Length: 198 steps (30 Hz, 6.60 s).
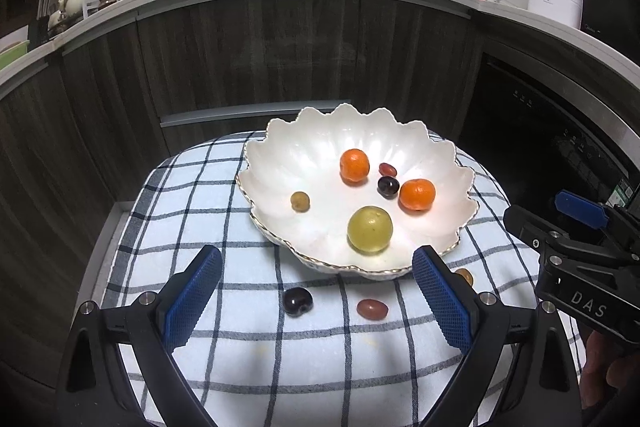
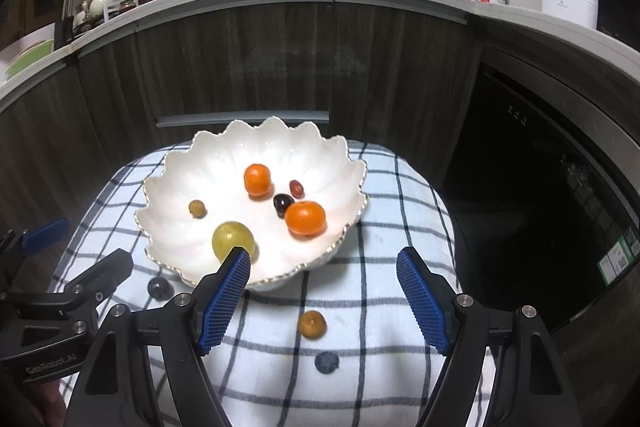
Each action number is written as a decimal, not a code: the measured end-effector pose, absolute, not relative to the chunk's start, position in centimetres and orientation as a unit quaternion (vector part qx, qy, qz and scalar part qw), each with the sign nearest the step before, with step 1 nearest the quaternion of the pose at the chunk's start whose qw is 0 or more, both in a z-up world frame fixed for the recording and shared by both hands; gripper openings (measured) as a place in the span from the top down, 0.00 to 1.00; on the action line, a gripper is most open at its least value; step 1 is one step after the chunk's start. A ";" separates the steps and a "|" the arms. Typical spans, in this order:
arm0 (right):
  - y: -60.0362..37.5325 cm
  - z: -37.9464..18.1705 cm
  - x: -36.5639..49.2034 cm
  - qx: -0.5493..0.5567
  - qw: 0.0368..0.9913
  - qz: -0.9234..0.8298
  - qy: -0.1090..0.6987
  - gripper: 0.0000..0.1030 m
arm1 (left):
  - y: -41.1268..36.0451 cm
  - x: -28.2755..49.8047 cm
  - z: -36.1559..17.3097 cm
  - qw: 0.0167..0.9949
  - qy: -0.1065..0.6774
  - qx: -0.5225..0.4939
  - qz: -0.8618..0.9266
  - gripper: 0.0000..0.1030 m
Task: Organize fruits
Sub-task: 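Withdraw both open tools from the bowl toward the remaining fruits, then grasp the brown-red oval fruit with the left tool while the right tool grasps the small blue plum, then lift the oval fruit and blue plum and carry both over the bowl, then open both tools releasing the oval fruit and blue plum into the bowl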
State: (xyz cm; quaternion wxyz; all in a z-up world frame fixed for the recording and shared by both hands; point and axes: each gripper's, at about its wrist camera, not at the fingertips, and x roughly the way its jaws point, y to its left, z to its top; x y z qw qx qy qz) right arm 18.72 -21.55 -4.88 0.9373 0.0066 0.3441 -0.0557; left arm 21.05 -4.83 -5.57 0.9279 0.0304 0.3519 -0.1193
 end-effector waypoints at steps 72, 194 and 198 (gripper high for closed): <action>-22.3 -16.1 17.0 0.044 0.904 -0.073 0.419 0.53 | -9.6 23.2 -17.1 0.869 0.433 0.102 -0.217 0.46; -18.1 -9.3 32.5 0.011 0.913 0.026 0.406 0.78 | -5.8 32.8 -9.6 0.899 0.408 0.060 -0.150 0.71; -18.2 -9.7 32.6 0.011 0.912 0.016 0.410 0.77 | -5.6 32.6 -9.6 0.896 0.414 0.056 -0.151 0.63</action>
